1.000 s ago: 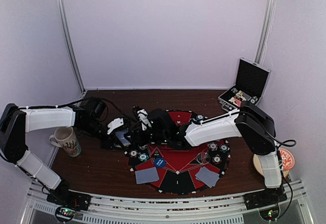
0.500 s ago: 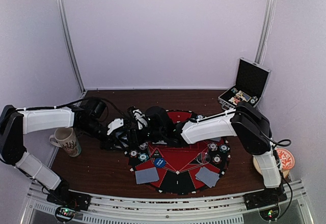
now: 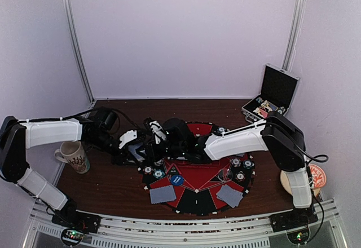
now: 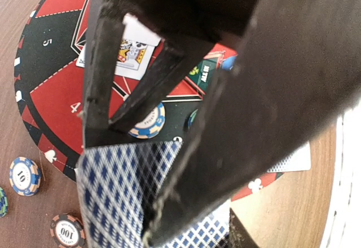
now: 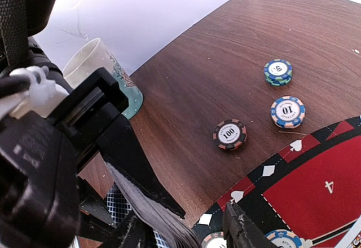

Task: Distribute texas hold em gaming equipment
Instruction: Pick up the poker card from the face-down deck piles.

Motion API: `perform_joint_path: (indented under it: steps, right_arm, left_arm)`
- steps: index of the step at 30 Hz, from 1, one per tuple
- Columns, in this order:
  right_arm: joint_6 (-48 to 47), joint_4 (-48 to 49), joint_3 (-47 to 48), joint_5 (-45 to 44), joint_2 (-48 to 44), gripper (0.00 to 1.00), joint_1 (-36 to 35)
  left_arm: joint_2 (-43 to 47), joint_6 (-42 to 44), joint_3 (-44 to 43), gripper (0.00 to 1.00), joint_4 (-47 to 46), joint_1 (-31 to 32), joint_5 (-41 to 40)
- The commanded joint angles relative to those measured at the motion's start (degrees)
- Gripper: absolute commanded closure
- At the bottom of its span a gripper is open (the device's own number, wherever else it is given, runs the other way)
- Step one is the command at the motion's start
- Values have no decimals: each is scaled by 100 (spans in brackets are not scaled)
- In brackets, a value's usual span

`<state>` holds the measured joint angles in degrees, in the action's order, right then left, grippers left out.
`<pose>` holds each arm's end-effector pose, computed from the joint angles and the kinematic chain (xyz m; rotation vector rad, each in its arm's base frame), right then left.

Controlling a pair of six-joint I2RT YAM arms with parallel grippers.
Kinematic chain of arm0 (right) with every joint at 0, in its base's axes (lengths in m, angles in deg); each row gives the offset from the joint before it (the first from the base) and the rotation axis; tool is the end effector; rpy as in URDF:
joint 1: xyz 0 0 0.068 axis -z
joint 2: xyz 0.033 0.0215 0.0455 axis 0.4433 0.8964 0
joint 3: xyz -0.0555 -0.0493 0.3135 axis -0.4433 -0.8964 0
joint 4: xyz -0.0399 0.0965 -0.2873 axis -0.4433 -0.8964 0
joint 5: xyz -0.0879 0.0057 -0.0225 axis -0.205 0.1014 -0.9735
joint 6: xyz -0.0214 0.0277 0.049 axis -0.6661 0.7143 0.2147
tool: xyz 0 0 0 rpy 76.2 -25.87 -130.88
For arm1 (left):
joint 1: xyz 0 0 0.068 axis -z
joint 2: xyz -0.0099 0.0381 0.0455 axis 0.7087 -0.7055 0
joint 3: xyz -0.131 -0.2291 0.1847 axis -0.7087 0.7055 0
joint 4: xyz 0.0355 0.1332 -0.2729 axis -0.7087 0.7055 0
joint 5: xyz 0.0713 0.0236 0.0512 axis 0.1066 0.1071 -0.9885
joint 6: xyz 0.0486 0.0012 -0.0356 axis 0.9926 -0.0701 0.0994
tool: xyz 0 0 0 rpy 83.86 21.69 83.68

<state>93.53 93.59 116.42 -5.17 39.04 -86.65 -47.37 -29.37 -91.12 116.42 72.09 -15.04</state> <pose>0.2707 0.4988 0.1908 -0.8269 1.9957 1.1907 0.2624 -0.1613 0.2117 1.4251 2.1428 -0.7518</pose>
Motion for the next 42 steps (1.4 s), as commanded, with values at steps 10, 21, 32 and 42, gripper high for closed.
perform_joint_path:
  steps: [10, 21, 32, 42]
  right_arm:
    - [-152, -350, -240, -714, -241, 79, 352]
    - [-163, -183, -514, -462, -539, 83, 381]
    - [61, 496, -1038, 357, -935, 100, 378]
    - [1237, 1873, -2479, 102, -1728, 100, 444]
  left_arm:
    - [122, 113, 30, 65, 127, 69, 326]
    - [114, 104, 30, 65, 127, 69, 304]
    - [80, 95, 15, 65, 127, 69, 298]
    - [72, 60, -5, 65, 127, 65, 260]
